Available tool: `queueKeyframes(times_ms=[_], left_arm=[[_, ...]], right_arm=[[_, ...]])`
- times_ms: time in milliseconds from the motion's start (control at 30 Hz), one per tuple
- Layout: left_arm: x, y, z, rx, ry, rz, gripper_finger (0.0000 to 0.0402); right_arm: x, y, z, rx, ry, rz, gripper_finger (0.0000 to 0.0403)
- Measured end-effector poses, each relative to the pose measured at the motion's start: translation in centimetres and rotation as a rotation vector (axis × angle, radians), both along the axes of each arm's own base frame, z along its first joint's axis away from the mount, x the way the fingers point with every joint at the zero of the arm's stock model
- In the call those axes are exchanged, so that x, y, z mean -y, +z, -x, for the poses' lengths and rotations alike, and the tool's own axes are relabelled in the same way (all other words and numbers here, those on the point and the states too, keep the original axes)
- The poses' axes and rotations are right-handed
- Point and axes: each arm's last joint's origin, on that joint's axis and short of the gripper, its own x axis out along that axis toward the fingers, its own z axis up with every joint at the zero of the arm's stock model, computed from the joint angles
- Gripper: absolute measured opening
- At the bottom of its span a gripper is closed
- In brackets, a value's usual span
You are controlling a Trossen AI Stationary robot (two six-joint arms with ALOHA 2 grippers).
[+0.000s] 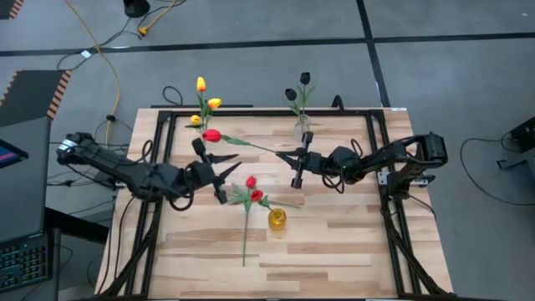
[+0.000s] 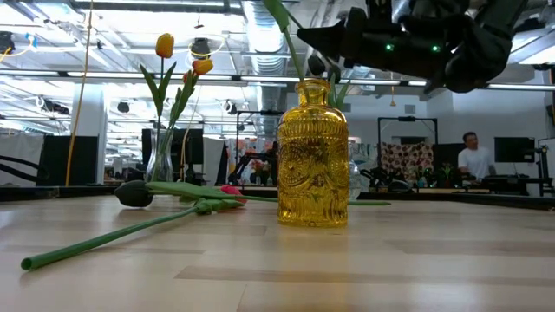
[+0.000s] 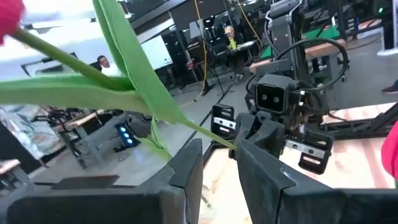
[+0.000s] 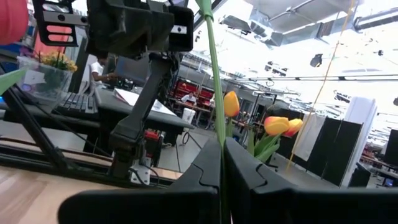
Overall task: Sort flowers into vase by color
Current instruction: Put the left red flower into the yellow vase
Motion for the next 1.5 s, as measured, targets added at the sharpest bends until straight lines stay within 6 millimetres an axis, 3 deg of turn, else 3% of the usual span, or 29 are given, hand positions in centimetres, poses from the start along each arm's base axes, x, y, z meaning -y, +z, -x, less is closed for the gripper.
queueKeyframes(times_ms=[367,533,1133,1500], left_arm=[[-1.3,-0.1,-0.6,0.036,-0.017,0.073,0.0174],[-2.4,-0.2,-1.0,0.068,-0.006,0.138,0.0191],[-5.4,0.4,-1.6,0.152,-0.153,0.189,0.0188],[-5.5,0.4,-1.6,0.141,-0.152,0.153,0.0117]], right_arm=[[0.0,0.3,-0.3,0.005,0.0,0.0,0.0032],[0.0,0.3,-0.3,0.006,0.002,0.001,0.0031],[0.0,0.3,-0.3,0.0,0.006,0.001,0.0032],[0.0,0.3,-0.3,0.0,0.007,0.001,0.0033]])
